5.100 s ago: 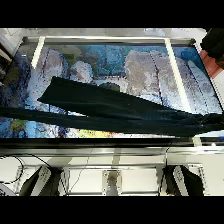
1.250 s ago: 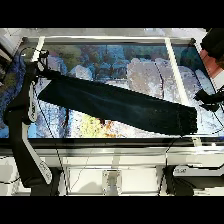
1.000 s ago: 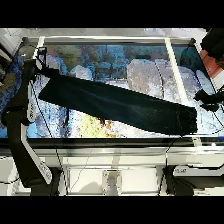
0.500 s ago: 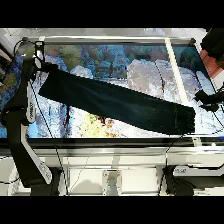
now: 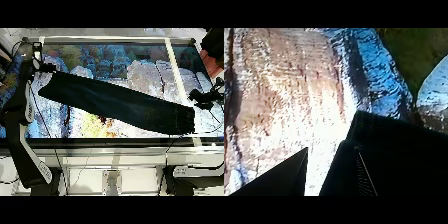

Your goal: Fold the clothes and pants, and hang the long-sleeved shirts on hangers.

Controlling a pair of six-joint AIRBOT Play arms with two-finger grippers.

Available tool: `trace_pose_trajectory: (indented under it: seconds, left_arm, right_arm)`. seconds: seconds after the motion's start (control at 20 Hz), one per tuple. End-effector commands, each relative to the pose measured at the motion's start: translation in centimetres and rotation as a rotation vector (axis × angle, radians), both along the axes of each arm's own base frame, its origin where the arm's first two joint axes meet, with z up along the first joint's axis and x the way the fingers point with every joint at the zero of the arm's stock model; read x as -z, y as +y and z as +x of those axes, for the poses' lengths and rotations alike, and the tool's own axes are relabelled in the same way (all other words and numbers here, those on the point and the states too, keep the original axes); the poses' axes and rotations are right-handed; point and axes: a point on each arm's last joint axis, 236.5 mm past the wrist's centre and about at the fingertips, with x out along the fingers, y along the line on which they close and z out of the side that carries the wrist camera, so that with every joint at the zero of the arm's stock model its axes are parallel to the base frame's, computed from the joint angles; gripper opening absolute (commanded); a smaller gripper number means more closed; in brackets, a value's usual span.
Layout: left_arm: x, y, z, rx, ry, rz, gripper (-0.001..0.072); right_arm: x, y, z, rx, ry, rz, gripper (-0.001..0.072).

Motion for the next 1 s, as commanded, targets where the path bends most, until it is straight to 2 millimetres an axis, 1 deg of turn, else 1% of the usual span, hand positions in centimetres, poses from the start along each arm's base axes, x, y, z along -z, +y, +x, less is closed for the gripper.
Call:
trace_pose_trajectory:
  seconds: [0.0,0.05,0.1,0.15,0.2,0.25,0.35,0.45,0.6,0.75,0.95]
  left_arm:
    - [0.6,2.1,-4.0,0.004,0.158,-0.029,0.0364]
    - [1.5,1.7,-5.7,0.057,0.229,-0.081,0.0366]
    - [2.2,1.0,-7.3,0.103,0.282,-0.164,0.0368]
    - [2.5,0.4,-8.4,0.137,0.313,-0.254,0.0395]
    - [2.7,0.4,-9.2,0.141,0.327,-0.331,0.0450]
    - [2.9,1.0,-9.8,0.129,0.337,-0.381,0.0481]
    - [3.6,2.1,-10.9,0.106,0.361,-0.427,0.0490]
    - [4.8,3.0,-11.8,0.082,0.388,-0.447,0.0495]
    - [6.8,2.8,-12.7,0.077,0.436,-0.484,0.0495]
    - [8.2,2.6,-12.8,0.074,0.452,-0.502,0.0496]
    - [9.0,2.6,-13.1,0.071,0.468,-0.509,0.0496]
  right_arm:
    - [0.2,1.6,0.1,-0.039,0.019,0.010,0.0545]
    - [0.3,2.1,-0.2,-0.049,0.036,0.021,0.0544]
    - [0.5,2.5,-0.6,-0.057,0.057,0.033,0.0545]
    - [0.6,3.0,-1.2,-0.064,0.083,0.052,0.0545]
    - [0.8,3.4,-1.9,-0.072,0.113,0.070,0.0544]
    - [0.9,3.9,-2.7,-0.080,0.146,0.090,0.0545]
    - [1.1,4.9,-4.2,-0.096,0.208,0.129,0.0545]
    - [1.1,5.8,-5.5,-0.102,0.261,0.172,0.0544]
    - [1.0,7.1,-6.9,-0.101,0.327,0.219,0.0544]
    - [1.0,8.1,-6.7,-0.136,0.335,0.210,0.0545]
    - [1.1,9.0,-5.1,-0.171,0.293,0.169,0.0544]
